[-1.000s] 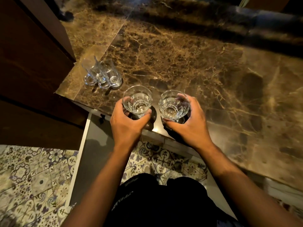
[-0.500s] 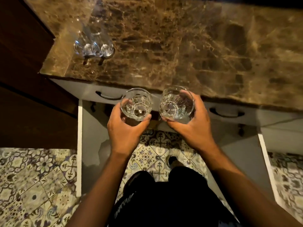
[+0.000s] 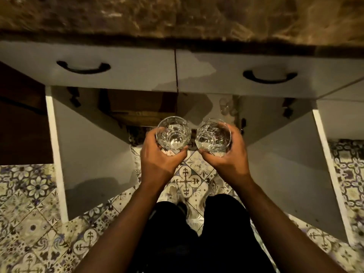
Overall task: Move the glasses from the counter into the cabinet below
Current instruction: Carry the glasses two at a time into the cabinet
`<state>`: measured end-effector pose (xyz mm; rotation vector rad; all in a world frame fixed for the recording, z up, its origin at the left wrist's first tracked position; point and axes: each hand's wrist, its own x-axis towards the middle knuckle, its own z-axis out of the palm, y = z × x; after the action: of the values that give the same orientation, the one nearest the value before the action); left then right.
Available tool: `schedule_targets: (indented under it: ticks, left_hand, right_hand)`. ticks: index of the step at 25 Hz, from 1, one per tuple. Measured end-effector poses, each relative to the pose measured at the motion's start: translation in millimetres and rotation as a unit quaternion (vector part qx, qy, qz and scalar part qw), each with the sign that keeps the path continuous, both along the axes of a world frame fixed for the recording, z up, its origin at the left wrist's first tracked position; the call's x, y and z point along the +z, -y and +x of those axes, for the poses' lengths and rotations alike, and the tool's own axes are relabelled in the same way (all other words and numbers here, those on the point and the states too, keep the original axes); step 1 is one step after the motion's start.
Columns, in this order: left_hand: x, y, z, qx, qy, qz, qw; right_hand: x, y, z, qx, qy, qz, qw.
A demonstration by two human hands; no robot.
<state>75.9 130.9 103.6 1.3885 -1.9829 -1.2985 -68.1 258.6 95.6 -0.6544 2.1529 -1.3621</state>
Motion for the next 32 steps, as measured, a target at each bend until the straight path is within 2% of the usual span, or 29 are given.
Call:
schedule_targets:
  ticks: [4, 8, 13, 16, 18, 19, 21, 24, 28, 30, 32]
  left_hand:
    - [-75, -23, -42, -0.003, 0.019, -0.03, 0.999]
    - [-149, -34, -78, 0.002, 0.011, -0.021, 1.0]
    - [-291, -21, -128, -0.006, 0.029, -0.012, 1.0]
    - [-378, -11, -155, -0.023, 0.024, -0.034, 0.999]
    - [-439, -3, -173, -0.046, 0.011, -0.075, 0.996]
    - [-468, 0, -183, -0.058, 0.008, -0.113, 0.992]
    - [-524, 11, -201, -0.057, -0.017, -0.146, 0.987]
    - [-587, 23, -225, -0.041, -0.066, -0.086, 0.993]
    - [-660, 45, -259, -0.048, -0.094, -0.101, 0.989]
    - [-685, 57, -277, -0.053, -0.124, -0.136, 0.981]
    - [-701, 69, -292, -0.061, -0.134, -0.168, 0.975]
  right_hand:
    - [-78, -22, -41, -0.023, -0.003, 0.001, 1.0]
    - [-148, -33, -84, -0.025, -0.006, 0.017, 1.0]
    - [-280, -32, -131, -0.031, -0.036, 0.063, 0.997]
    - [-370, -26, -151, -0.033, -0.009, 0.092, 0.995]
    - [-436, -15, -165, -0.047, 0.02, 0.077, 0.996]
    - [-465, -7, -172, -0.062, -0.002, 0.062, 0.996]
    - [-517, 9, -187, -0.075, -0.103, 0.049, 0.991]
    - [-582, 23, -204, -0.089, -0.161, 0.022, 0.983]
    - [-660, 39, -228, -0.129, -0.156, -0.014, 0.979]
    - [-685, 52, -241, -0.159, -0.12, -0.033, 0.979]
    - [-701, 64, -252, -0.185, -0.131, -0.034, 0.973]
